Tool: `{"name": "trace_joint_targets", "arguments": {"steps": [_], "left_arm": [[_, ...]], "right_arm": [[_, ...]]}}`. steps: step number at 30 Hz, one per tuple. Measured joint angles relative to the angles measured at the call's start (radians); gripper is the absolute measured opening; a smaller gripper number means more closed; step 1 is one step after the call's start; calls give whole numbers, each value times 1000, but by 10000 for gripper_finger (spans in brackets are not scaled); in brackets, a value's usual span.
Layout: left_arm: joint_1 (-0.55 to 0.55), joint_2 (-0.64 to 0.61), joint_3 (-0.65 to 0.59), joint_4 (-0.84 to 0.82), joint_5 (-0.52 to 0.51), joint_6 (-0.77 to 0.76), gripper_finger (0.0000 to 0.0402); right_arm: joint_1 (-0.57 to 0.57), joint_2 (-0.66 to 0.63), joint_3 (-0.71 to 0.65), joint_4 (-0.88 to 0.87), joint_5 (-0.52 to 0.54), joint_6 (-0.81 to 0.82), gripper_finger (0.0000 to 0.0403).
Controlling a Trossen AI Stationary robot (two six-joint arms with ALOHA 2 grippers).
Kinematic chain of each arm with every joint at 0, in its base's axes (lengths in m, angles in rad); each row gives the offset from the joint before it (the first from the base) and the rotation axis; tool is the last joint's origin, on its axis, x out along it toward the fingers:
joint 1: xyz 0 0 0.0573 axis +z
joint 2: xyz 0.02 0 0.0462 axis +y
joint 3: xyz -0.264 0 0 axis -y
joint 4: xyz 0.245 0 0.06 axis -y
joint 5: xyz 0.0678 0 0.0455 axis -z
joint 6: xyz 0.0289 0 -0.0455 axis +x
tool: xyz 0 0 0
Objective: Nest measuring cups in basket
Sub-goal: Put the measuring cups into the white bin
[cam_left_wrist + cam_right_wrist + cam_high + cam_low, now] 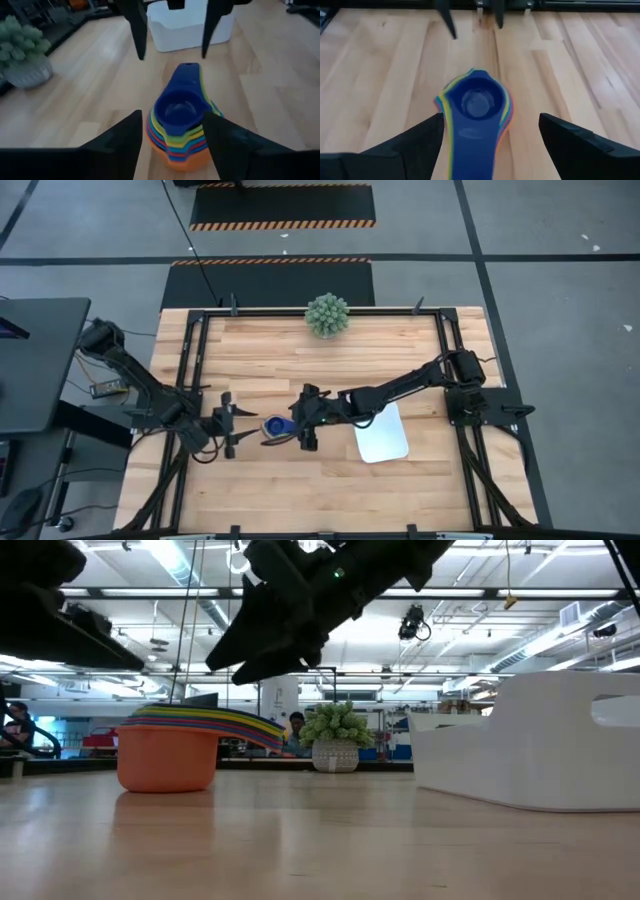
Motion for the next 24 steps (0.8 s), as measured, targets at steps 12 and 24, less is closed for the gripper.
{"name": "trace_joint_targets", "arguments": {"steps": [12, 24], "left_arm": [[1, -6, -98, 4, 158, -273, 264], [54, 131, -109, 48, 203, -344, 295]], "right_arm": [[20, 1, 12, -30, -8, -18, 325], [7, 1, -15, -18, -18, -25, 325]]}}
